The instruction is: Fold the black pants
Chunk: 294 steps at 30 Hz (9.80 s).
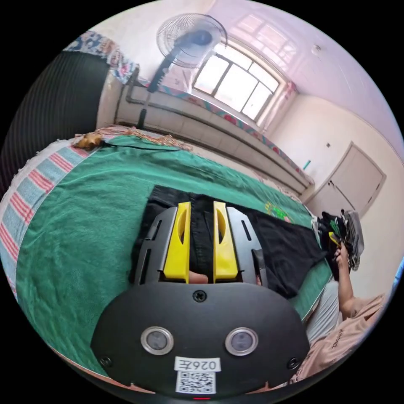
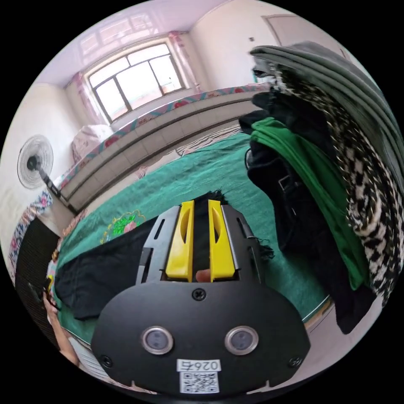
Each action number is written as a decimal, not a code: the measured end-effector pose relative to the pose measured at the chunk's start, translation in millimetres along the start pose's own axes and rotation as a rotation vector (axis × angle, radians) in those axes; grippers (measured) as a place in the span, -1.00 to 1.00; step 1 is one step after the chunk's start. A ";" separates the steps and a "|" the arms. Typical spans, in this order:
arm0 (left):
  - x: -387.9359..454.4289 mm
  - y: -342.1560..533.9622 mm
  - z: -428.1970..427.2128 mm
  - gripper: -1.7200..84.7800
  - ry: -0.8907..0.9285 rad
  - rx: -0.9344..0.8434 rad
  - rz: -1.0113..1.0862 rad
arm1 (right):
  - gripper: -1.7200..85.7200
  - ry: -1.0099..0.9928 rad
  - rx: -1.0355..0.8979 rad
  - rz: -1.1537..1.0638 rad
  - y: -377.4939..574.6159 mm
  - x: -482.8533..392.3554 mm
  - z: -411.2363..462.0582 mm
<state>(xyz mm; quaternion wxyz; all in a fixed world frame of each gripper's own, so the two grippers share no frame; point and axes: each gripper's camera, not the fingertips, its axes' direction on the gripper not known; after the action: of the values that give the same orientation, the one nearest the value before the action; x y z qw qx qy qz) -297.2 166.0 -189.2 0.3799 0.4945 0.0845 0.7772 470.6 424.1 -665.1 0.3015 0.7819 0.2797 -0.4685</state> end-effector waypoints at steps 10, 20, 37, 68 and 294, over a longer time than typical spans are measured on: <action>103.3 -19.8 108.5 -0.66 -0.104 -0.312 0.248 | -0.80 0.054 -0.239 -0.202 20.6 -145.1 145.1; 150.2 -23.4 132.8 -0.83 -0.221 -0.339 0.352 | -0.82 0.114 -0.346 -0.321 75.9 -270.8 201.7; 107.3 -30.0 98.9 -0.97 0.013 -0.181 0.237 | -0.99 0.046 -0.127 -0.289 47.2 -387.2 -42.0; -127.0 27.2 -34.4 -0.56 0.053 -0.031 -0.112 | -0.87 -0.089 -0.090 -0.180 -21.4 -208.0 -231.1; -26.5 -69.2 142.0 -0.96 -0.359 -0.113 0.095 | -0.98 0.023 -0.427 -0.391 257.9 307.2 -159.5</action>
<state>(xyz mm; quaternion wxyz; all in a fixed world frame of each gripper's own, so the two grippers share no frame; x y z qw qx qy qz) -137.9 161.6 -172.4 0.3790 0.6064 -0.0520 0.6971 870.5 418.1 -827.5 0.3601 0.6371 0.5208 -0.4395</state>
